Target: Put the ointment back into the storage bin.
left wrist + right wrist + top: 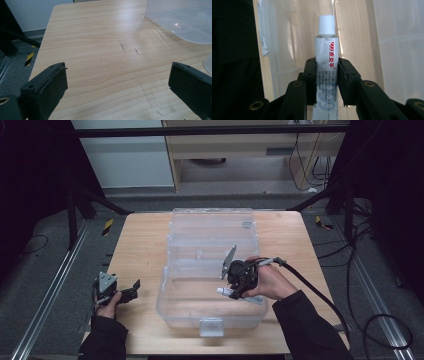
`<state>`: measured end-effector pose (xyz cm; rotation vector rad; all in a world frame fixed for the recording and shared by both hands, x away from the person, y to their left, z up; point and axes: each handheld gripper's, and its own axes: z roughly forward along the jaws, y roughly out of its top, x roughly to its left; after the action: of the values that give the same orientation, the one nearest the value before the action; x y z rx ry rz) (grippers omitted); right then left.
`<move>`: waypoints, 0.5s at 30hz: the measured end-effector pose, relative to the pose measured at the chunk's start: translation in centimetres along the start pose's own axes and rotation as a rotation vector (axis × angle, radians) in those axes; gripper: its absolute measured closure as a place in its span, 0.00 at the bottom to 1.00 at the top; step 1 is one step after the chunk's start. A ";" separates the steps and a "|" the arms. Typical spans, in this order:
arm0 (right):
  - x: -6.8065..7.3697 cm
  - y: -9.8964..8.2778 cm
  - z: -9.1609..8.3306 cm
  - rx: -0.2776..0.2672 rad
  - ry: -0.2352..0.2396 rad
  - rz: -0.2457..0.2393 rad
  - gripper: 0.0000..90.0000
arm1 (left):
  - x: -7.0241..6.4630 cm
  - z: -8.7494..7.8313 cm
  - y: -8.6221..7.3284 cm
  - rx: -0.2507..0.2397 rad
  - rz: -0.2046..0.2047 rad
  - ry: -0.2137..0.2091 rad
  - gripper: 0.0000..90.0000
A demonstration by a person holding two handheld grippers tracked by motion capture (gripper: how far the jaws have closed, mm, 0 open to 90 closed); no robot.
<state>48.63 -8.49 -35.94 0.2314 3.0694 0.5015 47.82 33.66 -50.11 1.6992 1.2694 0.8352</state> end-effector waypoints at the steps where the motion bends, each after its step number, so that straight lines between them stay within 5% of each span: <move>1: 0.0 0.0 0.0 0.000 0.000 0.000 0.78 | 0.0 0.0 0.0 0.000 -0.001 0.000 0.02; 15: 0.2 -0.4 2.9 0.070 0.030 -0.042 0.78 | 0.0 0.0 0.0 0.000 -0.001 0.000 0.02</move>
<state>48.51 -7.92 -38.82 0.1621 3.1170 0.3991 47.81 33.66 -50.11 1.6983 1.2703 0.8352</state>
